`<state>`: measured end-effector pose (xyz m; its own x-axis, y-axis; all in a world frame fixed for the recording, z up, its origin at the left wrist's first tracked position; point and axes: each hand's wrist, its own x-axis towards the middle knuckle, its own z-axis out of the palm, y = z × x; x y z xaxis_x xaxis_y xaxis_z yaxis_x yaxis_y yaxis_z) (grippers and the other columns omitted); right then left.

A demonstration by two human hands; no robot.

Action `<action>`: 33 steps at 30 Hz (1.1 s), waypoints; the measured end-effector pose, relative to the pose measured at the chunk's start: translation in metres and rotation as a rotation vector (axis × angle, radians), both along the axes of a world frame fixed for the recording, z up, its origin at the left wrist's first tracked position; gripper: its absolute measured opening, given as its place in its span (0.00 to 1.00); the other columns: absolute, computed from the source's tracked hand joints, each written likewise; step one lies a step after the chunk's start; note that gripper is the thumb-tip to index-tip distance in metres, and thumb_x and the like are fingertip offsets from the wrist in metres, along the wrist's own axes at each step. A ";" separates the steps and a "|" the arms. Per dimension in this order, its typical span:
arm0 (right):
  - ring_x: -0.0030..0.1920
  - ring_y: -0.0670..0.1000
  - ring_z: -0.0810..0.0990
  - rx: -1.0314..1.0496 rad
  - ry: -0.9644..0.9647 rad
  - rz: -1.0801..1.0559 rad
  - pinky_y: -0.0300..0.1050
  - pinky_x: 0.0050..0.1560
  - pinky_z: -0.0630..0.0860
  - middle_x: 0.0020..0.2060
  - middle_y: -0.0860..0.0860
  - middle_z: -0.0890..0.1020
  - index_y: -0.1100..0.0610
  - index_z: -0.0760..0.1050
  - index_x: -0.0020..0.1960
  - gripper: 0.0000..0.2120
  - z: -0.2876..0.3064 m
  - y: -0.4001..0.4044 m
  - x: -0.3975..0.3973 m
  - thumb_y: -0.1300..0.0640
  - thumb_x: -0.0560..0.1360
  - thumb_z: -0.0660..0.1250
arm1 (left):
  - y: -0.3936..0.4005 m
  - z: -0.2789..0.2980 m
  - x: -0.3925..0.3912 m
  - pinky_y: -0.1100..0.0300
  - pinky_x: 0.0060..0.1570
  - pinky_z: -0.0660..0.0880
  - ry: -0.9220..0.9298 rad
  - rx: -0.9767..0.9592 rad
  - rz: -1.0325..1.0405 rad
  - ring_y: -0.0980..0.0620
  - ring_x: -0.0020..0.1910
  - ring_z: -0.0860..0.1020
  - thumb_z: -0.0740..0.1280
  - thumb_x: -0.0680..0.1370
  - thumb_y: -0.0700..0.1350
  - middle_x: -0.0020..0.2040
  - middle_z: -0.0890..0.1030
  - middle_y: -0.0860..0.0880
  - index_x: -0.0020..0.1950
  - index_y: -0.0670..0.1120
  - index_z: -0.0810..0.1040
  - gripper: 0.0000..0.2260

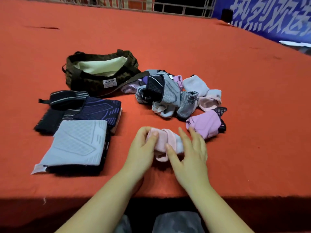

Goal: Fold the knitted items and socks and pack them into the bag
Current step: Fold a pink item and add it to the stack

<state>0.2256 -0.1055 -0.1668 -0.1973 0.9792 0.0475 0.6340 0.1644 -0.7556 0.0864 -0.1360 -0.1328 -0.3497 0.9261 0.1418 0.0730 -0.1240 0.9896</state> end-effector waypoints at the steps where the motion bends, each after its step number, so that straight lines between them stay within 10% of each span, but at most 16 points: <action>1: 0.62 0.48 0.72 -0.001 -0.005 0.043 0.44 0.63 0.70 0.63 0.46 0.72 0.49 0.67 0.68 0.35 -0.001 -0.003 -0.007 0.28 0.69 0.57 | -0.002 0.002 0.000 0.66 0.42 0.72 0.006 0.007 0.043 0.61 0.39 0.74 0.61 0.80 0.45 0.41 0.78 0.55 0.45 0.49 0.74 0.05; 6: 0.62 0.46 0.72 -0.025 0.098 0.006 0.42 0.64 0.67 0.64 0.48 0.74 0.51 0.68 0.68 0.27 -0.016 -0.015 -0.034 0.36 0.76 0.52 | -0.013 -0.004 0.009 0.65 0.39 0.74 -0.029 -0.019 0.139 0.61 0.37 0.76 0.59 0.81 0.43 0.41 0.79 0.50 0.47 0.44 0.74 0.07; 14: 0.36 0.43 0.76 0.119 0.358 -0.213 0.32 0.39 0.70 0.36 0.43 0.79 0.48 0.75 0.45 0.09 0.015 -0.017 -0.022 0.49 0.80 0.58 | -0.017 -0.006 0.007 0.59 0.44 0.76 -0.054 0.023 0.185 0.52 0.43 0.80 0.59 0.79 0.52 0.44 0.82 0.47 0.48 0.44 0.76 0.12; 20: 0.37 0.49 0.81 0.112 0.616 -0.491 0.36 0.33 0.77 0.34 0.53 0.81 0.56 0.70 0.38 0.17 0.037 0.009 0.018 0.56 0.83 0.51 | -0.003 -0.005 -0.036 0.61 0.37 0.78 -0.147 -0.029 0.462 0.52 0.40 0.81 0.55 0.82 0.44 0.45 0.81 0.43 0.51 0.38 0.76 0.14; 24: 0.39 0.50 0.83 0.166 0.602 -0.446 0.43 0.41 0.79 0.36 0.53 0.82 0.55 0.73 0.38 0.18 0.051 0.009 0.031 0.55 0.83 0.53 | -0.008 0.012 -0.051 0.72 0.39 0.69 0.083 0.012 0.465 0.59 0.41 0.75 0.56 0.82 0.45 0.43 0.77 0.53 0.51 0.43 0.74 0.09; 29: 0.49 0.33 0.77 0.186 0.456 -0.071 0.28 0.54 0.70 0.47 0.40 0.82 0.45 0.77 0.49 0.13 0.055 -0.016 -0.019 0.41 0.73 0.59 | -0.011 0.020 -0.013 0.73 0.37 0.70 0.135 0.079 0.296 0.67 0.37 0.75 0.59 0.80 0.47 0.40 0.77 0.56 0.48 0.46 0.73 0.07; 33: 0.50 0.48 0.80 0.256 0.348 -0.072 0.52 0.57 0.74 0.43 0.44 0.84 0.40 0.79 0.52 0.17 0.047 -0.019 -0.030 0.35 0.72 0.57 | -0.016 0.023 0.002 0.74 0.36 0.69 0.119 0.091 0.183 0.67 0.35 0.76 0.60 0.81 0.44 0.39 0.78 0.55 0.46 0.47 0.73 0.06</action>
<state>0.1956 -0.1246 -0.1199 -0.0579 0.9378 0.3424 0.3656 0.3391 -0.8668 0.0885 -0.1522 -0.1100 -0.4866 0.8302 0.2721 0.2184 -0.1860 0.9580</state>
